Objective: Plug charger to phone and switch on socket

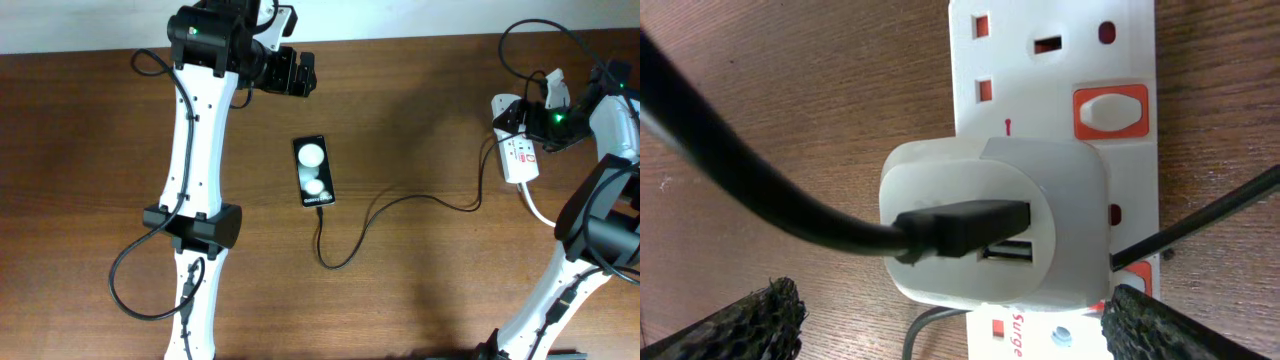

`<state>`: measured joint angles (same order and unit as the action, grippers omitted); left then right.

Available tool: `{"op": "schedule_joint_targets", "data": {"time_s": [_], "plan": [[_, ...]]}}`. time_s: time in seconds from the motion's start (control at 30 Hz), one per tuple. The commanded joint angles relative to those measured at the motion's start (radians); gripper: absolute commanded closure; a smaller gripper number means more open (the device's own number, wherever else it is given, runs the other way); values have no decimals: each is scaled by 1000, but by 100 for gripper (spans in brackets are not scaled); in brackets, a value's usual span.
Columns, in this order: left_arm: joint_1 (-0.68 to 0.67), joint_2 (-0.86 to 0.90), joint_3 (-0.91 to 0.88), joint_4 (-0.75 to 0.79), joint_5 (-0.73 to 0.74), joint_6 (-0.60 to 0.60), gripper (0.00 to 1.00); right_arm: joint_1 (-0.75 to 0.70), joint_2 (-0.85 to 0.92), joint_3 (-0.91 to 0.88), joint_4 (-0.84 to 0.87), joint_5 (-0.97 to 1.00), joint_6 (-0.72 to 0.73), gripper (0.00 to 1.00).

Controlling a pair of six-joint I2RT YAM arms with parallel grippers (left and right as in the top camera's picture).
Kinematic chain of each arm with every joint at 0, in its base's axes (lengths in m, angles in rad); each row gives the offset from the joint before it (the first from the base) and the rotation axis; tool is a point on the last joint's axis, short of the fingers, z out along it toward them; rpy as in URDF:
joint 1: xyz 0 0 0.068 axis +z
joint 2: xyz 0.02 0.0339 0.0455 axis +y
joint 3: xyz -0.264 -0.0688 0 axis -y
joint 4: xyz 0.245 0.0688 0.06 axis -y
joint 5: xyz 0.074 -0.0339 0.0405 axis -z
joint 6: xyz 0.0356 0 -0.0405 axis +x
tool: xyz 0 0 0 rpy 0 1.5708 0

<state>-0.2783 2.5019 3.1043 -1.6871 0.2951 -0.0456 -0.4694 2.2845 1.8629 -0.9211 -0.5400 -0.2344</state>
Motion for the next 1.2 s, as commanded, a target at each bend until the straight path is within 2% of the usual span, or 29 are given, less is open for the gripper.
{"op": "schedule_joint_targets", "data": {"time_s": [0.0,0.33,0.53,0.8,1.1,1.17], "plan": [[6,-32,6,-1,-3,-6,1,12,13,-8,5,-10,4,1],[6,-32,6,-1,-3,-6,1,39,13,-10,29,-10,7,1],[6,-32,6,-1,-3,-6,1,39,13,-89,61,-37,34,1],[6,-32,6,-1,-3,-6,1,39,13,-91,1,-134,33,1],[6,-32,6,-1,-3,-6,1,5,13,-47,21,107,42,1],[6,-32,6,-1,-3,-7,1,2,13,-30,37,107,42,1]]}}
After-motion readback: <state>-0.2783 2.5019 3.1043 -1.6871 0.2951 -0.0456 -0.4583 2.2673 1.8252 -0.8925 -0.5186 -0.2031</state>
